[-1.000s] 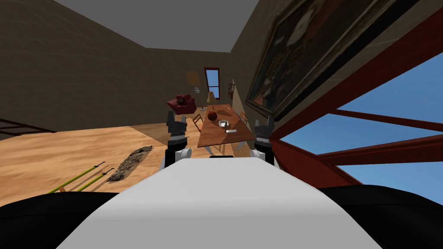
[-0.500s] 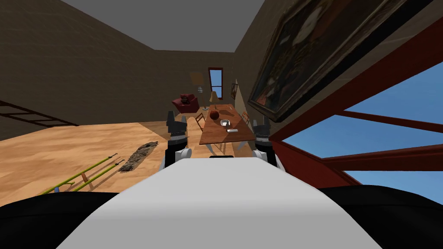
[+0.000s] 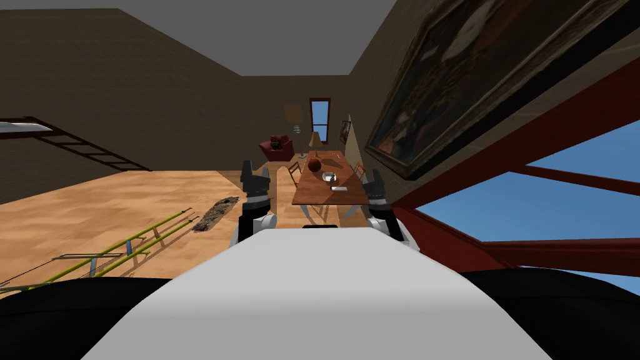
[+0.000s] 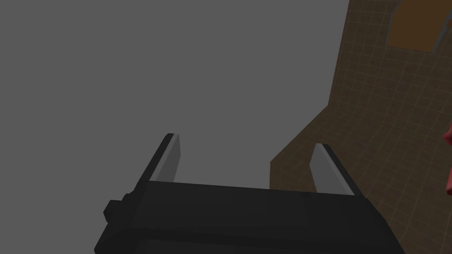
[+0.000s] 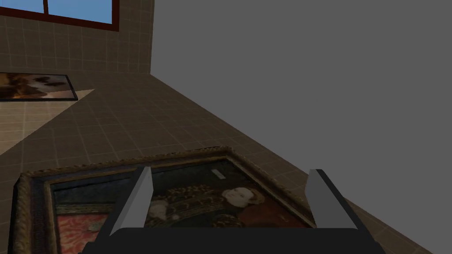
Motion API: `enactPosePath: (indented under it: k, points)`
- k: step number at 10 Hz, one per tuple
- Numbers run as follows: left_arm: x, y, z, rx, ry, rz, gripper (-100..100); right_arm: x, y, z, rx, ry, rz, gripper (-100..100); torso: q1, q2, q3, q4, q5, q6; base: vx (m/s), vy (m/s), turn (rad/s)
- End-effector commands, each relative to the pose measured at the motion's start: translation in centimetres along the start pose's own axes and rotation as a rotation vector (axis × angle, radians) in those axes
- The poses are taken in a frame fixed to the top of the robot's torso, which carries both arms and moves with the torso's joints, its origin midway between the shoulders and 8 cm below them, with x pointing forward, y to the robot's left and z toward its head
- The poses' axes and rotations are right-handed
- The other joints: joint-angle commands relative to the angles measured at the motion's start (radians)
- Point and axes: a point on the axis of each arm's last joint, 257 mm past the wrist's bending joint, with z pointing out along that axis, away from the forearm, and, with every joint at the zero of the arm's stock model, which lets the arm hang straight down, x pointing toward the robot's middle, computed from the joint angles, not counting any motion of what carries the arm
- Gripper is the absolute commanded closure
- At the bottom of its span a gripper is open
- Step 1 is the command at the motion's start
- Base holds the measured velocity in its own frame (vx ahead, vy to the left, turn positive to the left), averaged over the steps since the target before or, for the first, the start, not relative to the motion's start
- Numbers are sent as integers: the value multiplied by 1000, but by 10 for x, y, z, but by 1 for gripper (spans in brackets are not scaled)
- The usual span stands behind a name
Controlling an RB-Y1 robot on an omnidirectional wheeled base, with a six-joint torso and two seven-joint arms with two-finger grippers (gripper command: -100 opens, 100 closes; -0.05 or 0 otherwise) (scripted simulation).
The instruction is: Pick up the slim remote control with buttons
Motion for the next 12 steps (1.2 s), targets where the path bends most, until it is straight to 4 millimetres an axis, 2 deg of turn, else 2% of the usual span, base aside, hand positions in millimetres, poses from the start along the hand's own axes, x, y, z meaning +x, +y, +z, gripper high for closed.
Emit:
enactPosePath:
  k: [1, 2, 3, 4, 5, 6, 7, 8, 9, 10, 11, 12]
  points:
    - [0, 0, 0, 0, 0, 0, 0, 7, -12, -2, 29, 48, -27, -100, 0, 0, 0, 0, 0, 0, -45, -14, 166]
    - [0, 0, 0, 0, 0, 0, 0, 8, -12, -1, 30, 63, -35, -100, 0, 0, 0, 0, 0, -1, -35, -15, 119]
    - [0, 0, 0, 0, 0, 0, 0, 13, -23, -4, 57, 98, -53, -100, 0, -1, 0, 0, 0, 0, -31, -9, 252]
    - [0, 0, 0, 0, 0, 0, 0, 14, -23, -4, 59, 112, -62, -100, 0, -1, -1, 0, 0, -1, -27, -14, 108]
    - [0, 0, 0, 0, 0, 0, 0, 20, -36, -8, 89, 149, -80, -100, 0, -1, -1, 0, 0, 0, -44, -11, 213]
    - [0, 0, 0, 0, 0, 0, 0, 21, -36, -8, 91, 163, -89, -100, 0, -1, 0, 0, 0, -1, -37, -16, 129]
    - [0, 0, 0, 0, 0, 0, 0, 27, -50, -14, 125, 205, -111, -100, 0, -1, 0, 0, 0, 0, -38, -14, 278]
    - [0, 0, 0, 0, 0, 0, 0, 27, -50, -14, 126, 215, -117, -100, 0, -1, -1, 0, 0, -1, -26, -20, 150]
    - [0, 0, 0, 0, 0, 0, 0, 33, -65, -22, 163, 256, -137, -100, -1, -1, -1, 0, 0, 0, -30, -23, 280]
    - [0, 0, 0, 0, 0, 0, 0, 33, -66, -22, 165, 268, -145, -100, -1, -1, -1, 0, 0, -1, -24, -22, 169]
    - [0, 0, 0, 0, 0, 0, 0, 38, -82, -32, 206, 312, -166, -100, -1, -2, -1, 0, 0, 0, -20, -16, 326]
    - [0, 0, 0, 0, 0, 0, 0, 38, -83, -33, 207, 322, -173, -100, -1, -2, -1, 0, 0, -1, -20, -20, 171]
